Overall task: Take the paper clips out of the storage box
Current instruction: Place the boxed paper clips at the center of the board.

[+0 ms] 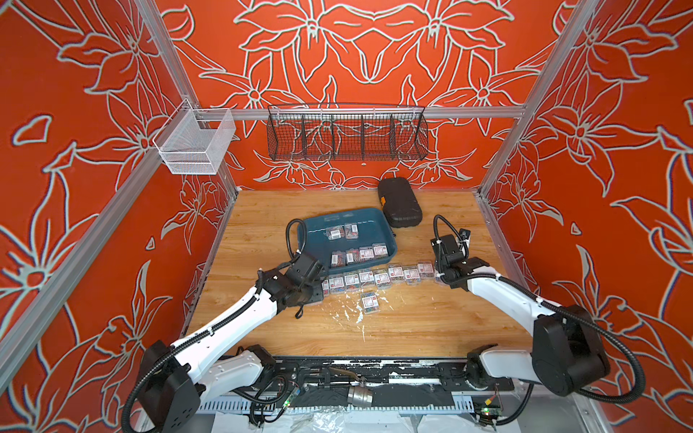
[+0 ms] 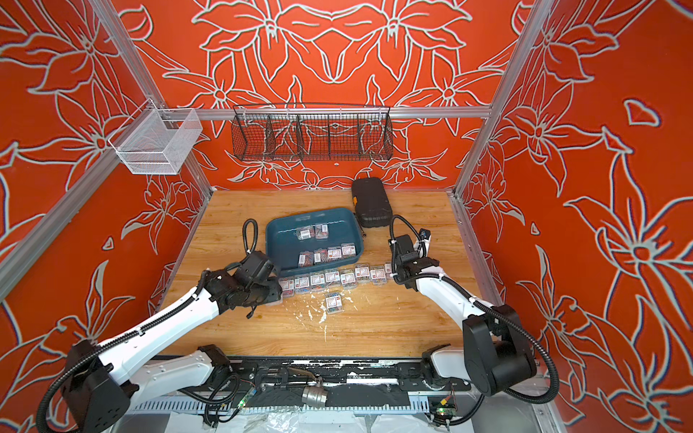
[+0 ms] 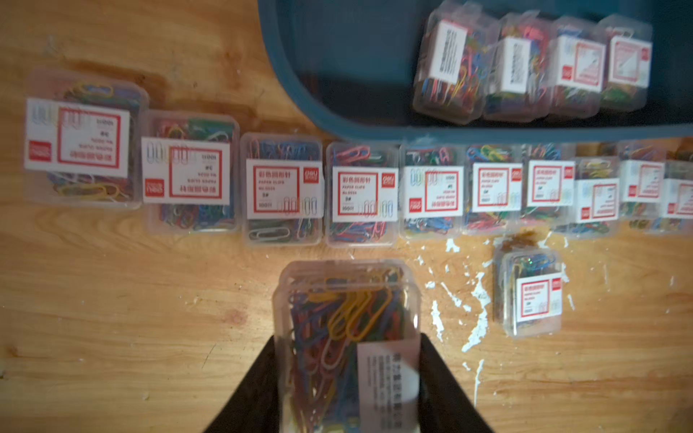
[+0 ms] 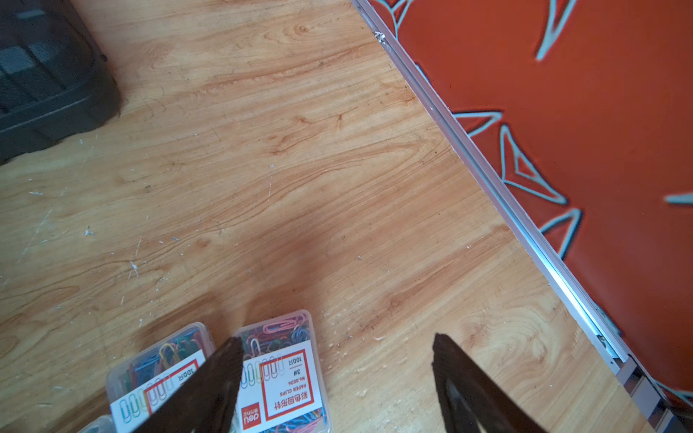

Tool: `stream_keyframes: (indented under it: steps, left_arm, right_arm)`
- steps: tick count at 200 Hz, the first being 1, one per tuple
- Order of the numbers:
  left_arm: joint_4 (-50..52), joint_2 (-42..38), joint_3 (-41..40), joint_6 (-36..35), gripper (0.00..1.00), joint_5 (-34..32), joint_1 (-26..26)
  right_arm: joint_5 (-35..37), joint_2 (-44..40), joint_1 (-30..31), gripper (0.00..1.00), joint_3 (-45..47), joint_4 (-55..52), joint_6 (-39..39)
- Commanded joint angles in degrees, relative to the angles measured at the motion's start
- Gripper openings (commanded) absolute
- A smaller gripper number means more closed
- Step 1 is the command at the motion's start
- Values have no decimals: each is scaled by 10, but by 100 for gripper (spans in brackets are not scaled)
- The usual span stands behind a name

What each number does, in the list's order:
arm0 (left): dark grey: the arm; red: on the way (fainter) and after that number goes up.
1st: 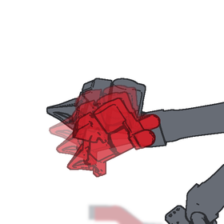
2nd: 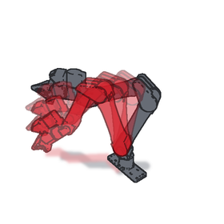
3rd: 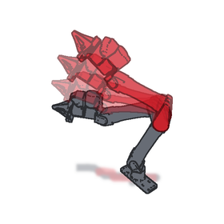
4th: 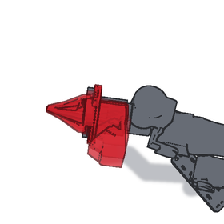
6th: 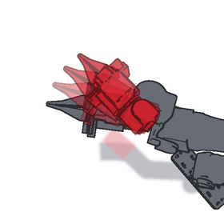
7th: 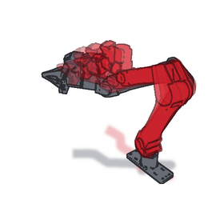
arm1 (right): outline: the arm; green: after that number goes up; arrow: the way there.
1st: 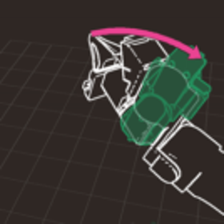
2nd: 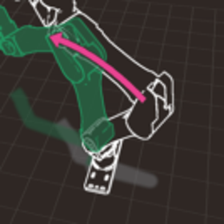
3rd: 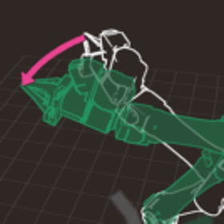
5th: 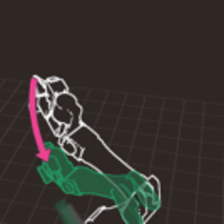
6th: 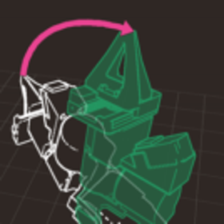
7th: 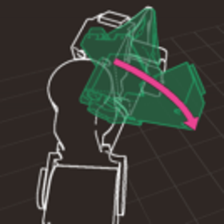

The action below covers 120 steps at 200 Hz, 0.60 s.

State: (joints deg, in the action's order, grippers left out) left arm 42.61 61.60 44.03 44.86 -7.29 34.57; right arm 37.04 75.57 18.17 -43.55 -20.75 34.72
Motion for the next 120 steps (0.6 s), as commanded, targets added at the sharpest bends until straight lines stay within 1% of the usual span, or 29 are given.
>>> stream_keyframes:
  steps: [1,11,21,33,48,63,78,120]
  left_arm:
    - [-46,-2,-24,43,40,3,9]
    - [-66,3,-21,46,40,7,18]
    - [-74,11,-15,56,40,-13,41]
    - [-78,25,-13,81,40,-39,71]
    - [-107,41,-25,111,40,-41,93]
    - [-145,53,-41,131,39,-39,106]
    - [-162,61,-48,148,39,-47,115]
    - [-176,97,-27,147,40,-50,134]
  right_arm:
    - [1,-8,-1,81,-8,-12,4]
    - [1,-8,-1,81,-8,-13,5]
    - [1,-8,-1,81,-8,-12,4]
    - [1,-8,-1,81,-7,-11,4]
    - [1,-7,-1,81,-8,-12,4]
    - [1,-7,-1,81,-8,-11,5]
    - [1,-4,-1,81,-10,-13,4]
    - [0,-6,-1,81,-8,-11,4]
